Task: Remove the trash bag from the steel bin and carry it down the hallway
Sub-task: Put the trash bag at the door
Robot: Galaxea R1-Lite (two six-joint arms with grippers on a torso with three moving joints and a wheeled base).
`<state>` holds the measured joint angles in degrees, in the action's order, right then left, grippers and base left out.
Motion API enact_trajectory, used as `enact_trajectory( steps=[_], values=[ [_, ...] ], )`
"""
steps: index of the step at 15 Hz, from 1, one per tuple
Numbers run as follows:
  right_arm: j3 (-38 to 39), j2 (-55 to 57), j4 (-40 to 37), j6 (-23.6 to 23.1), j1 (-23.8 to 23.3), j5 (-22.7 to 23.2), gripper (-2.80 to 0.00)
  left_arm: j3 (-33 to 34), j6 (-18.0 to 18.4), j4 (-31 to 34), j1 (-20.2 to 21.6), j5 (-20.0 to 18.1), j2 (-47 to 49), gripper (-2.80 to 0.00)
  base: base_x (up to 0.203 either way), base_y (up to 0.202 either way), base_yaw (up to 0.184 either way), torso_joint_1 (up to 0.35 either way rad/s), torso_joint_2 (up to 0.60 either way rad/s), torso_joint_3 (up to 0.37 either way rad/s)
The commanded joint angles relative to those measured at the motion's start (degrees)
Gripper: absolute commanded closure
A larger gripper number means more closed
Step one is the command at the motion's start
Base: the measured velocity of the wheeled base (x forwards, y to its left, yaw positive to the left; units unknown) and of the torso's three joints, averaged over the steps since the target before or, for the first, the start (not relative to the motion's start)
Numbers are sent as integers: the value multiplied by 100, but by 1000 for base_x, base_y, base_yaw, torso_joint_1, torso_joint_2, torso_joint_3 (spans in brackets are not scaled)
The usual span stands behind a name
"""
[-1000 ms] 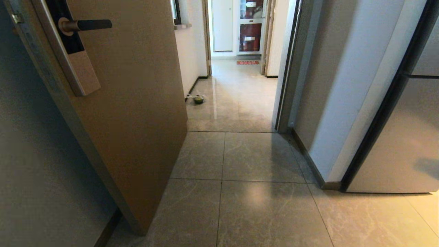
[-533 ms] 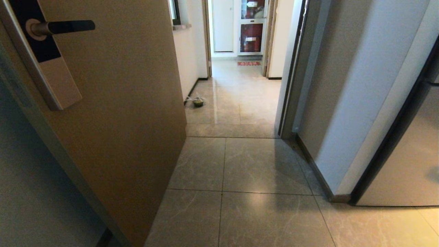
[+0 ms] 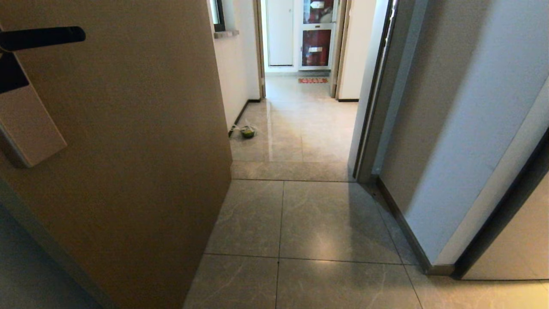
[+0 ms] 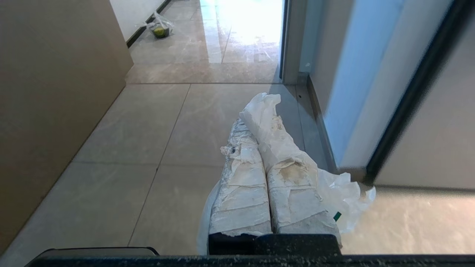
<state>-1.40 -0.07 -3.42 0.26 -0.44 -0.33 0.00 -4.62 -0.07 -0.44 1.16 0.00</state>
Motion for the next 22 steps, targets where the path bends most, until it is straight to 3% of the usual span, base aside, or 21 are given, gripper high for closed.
enact_trajectory(
  steps=[1,22],
  values=[
    [0,-1,0,0,0,-2,0,-1,-10,-1,0,0,0,0,193,0,-2,7,7,2],
    [0,-1,0,0,0,-2,0,0,-13,-1,0,-2,0,0,193,0,1,3,2,3]
  ],
)
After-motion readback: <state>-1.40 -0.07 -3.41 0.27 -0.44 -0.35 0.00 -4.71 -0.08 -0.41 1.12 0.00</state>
